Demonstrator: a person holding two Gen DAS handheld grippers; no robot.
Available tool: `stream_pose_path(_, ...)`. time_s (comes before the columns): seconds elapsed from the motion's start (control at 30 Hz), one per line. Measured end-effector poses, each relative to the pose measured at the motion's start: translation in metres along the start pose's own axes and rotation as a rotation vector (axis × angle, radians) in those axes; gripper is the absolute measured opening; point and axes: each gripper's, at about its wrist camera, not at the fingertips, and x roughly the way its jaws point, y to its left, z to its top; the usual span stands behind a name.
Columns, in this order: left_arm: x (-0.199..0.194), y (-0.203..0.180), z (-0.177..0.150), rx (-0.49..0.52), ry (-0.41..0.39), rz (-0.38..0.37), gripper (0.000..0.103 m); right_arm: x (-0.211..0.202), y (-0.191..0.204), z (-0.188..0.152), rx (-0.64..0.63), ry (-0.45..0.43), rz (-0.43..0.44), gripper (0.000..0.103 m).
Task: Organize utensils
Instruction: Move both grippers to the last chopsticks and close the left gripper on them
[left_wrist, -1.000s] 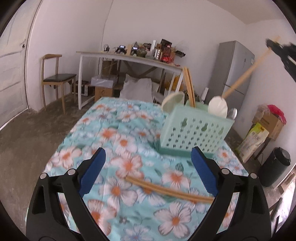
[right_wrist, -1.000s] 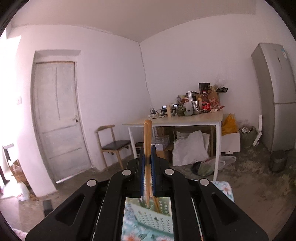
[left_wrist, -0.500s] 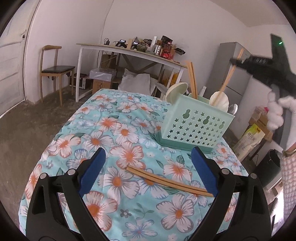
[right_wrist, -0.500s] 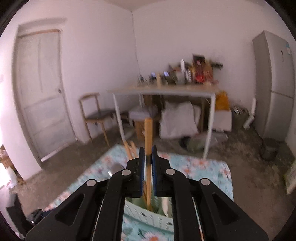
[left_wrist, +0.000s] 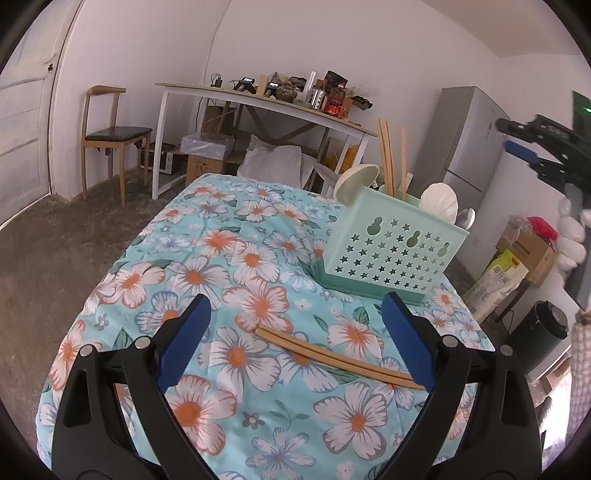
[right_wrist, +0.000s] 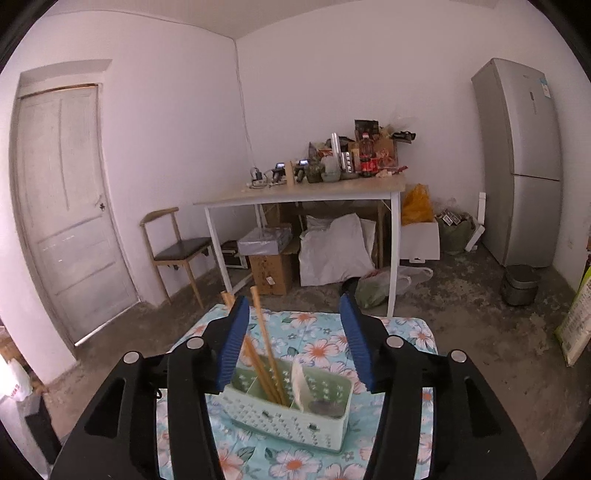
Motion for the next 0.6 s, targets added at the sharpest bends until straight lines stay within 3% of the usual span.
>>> stream_pose_path(0.23,-0.002,-0.001,-0.001,-0.001,0.011,-0.006,0.09,-0.032,0.014,-0.04,-0.027,0.047,0.071,0.065)
stream_pose_path(0.53,0.013,0.004,-0.012,-0.092,0.154,-0.1,0.09,-0.005,0.0,-0.145,0.117,0.294,0.109,0.066)
stream_pose_path(0.6,0.021,0.007,-0.017,-0.142,0.197,-0.14,0.085,0.002,-0.008,-0.169,0.171,0.351,0.103,0.066)
